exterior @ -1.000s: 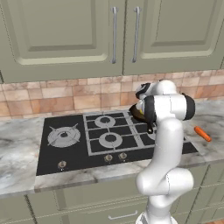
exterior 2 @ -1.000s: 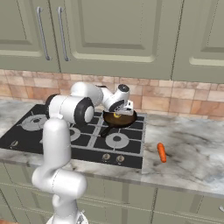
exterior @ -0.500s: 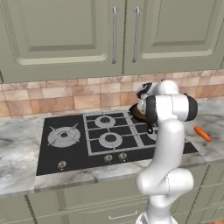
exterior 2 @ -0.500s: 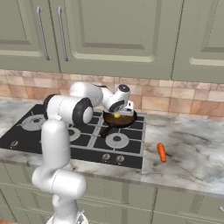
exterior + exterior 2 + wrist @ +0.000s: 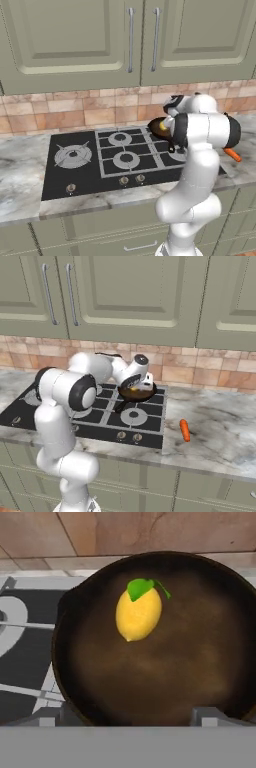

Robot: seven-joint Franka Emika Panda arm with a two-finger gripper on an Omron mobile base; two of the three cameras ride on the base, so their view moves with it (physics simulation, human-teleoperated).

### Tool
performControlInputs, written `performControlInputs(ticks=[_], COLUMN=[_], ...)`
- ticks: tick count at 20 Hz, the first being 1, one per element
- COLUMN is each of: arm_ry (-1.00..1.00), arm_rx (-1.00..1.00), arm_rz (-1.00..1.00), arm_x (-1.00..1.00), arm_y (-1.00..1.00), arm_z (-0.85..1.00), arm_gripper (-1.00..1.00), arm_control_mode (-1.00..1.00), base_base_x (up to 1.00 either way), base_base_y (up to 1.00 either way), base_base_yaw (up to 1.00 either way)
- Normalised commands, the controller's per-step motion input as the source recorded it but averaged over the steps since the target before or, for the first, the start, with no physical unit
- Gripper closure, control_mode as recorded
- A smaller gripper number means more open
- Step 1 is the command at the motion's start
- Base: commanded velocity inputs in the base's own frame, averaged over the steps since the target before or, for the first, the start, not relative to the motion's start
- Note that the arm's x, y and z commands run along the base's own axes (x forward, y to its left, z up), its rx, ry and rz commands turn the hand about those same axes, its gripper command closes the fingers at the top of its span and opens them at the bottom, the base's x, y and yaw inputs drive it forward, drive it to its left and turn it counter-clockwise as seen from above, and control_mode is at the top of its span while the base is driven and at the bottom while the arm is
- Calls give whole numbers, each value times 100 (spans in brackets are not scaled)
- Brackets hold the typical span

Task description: Put the carrot and lemon in the pan. Then turn on the rear right burner and set the heat to medium.

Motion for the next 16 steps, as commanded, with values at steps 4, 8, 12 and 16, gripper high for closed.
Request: performControlInputs(ticks=[4,8,12,16], arm_ry=[-7,-1,0,0], arm_rx=[0,0,0,0], arm_rz=[0,0,0,0], arm_x=[-73,-61,-56,-51], arm_y=[-10,-10,-17,-28], arm_z=[11,15,7,0], arm_gripper=[-100,-100,-100,-100], arm_control_mode=[-100,-100,-100,-100], base_base_x=[0,0,0,0], base_base_y=[0,0,0,0], base_base_yaw=[0,0,0,0])
